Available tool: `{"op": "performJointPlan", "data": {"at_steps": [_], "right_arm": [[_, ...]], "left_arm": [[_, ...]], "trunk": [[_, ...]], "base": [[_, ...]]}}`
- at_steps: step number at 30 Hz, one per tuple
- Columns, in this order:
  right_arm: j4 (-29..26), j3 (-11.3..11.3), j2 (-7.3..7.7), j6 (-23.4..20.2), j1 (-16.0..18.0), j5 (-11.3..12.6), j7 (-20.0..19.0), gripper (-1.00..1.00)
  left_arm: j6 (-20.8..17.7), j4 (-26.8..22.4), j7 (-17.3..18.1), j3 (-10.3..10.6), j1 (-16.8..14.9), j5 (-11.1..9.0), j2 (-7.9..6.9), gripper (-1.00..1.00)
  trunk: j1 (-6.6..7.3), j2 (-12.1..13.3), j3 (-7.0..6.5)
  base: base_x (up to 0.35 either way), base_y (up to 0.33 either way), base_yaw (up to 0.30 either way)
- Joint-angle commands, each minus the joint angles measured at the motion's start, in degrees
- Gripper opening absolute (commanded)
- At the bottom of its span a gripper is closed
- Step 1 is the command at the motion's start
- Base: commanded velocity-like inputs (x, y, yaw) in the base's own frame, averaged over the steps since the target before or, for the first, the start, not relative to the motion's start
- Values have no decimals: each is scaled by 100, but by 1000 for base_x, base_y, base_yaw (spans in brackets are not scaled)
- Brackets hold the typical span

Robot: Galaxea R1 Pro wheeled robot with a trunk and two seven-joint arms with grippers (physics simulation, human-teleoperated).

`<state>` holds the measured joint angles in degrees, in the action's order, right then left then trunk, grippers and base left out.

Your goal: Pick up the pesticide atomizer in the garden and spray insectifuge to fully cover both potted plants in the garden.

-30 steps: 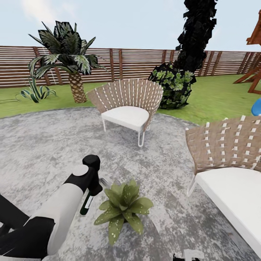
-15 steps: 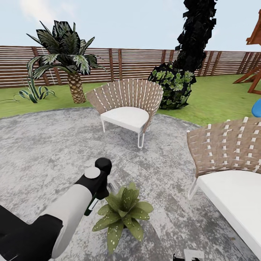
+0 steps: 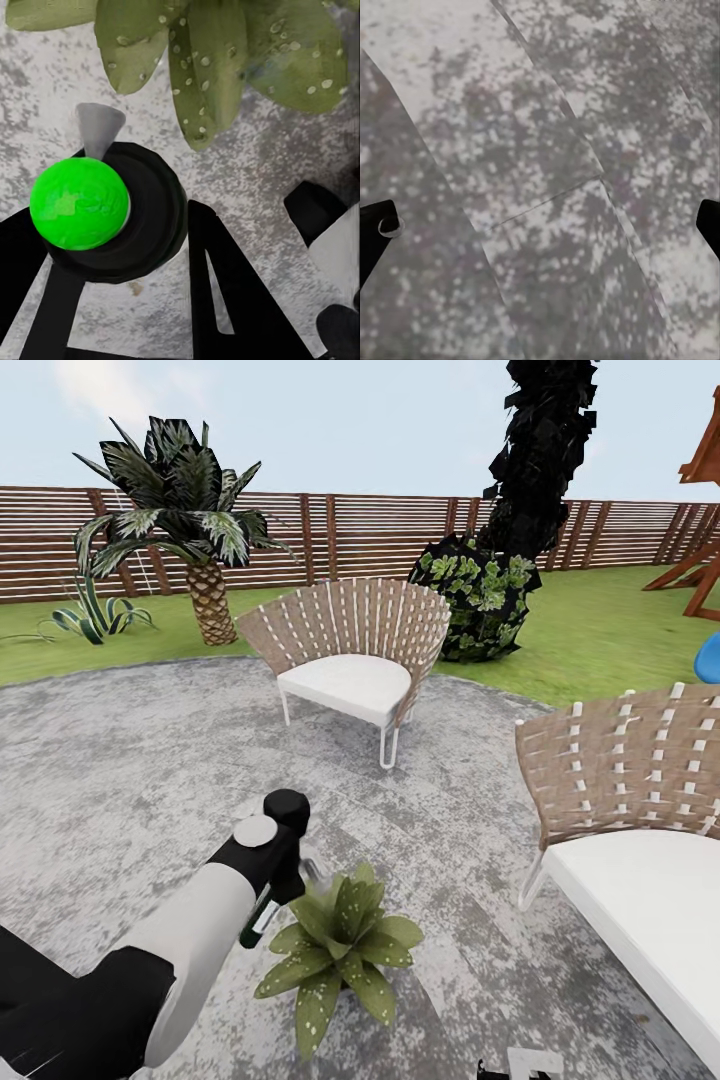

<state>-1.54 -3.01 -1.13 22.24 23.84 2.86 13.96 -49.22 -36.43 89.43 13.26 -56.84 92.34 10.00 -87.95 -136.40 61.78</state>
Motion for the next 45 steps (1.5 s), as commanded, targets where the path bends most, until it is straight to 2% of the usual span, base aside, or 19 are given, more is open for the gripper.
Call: {"op": "performJointPlan", "data": {"at_steps": [1,4,7,18,35,39,42,45], "right_arm": [[4,-33,-1,17,3,30,19,100],[4,-33,-1,17,-1,28,19,100],[4,-33,-1,17,-1,30,19,100],[4,-33,-1,17,0,26,19,100],[4,-33,-1,17,2,27,19,100],[4,-33,-1,17,-1,29,19,100],[4,-33,-9,17,2,27,19,100],[4,-33,-9,17,2,23,19,100]], "left_arm": [[-77,-4,57,7,-3,-1,0,-100],[-116,9,57,2,44,-235,0,-100],[-122,55,57,1,90,-312,0,-100],[-107,101,57,12,103,-275,0,-100],[-114,83,57,8,103,-257,-5,-100],[-96,88,57,-7,225,-292,-128,-100],[-59,51,57,-23,519,-320,-201,-100],[-39,27,57,-46,730,-402,-404,-100]], "trunk": [[1,-2,5],[1,-2,5],[1,-2,5],[1,-2,5],[1,-2,5],[1,-2,5],[1,-2,5],[1,-2,5]], "base": [[0,0,0],[0,0,0],[0,0,0],[-18,0,0],[-324,-11,0],[-337,-96,0],[-337,-91,0],[-337,-51,0]]}}
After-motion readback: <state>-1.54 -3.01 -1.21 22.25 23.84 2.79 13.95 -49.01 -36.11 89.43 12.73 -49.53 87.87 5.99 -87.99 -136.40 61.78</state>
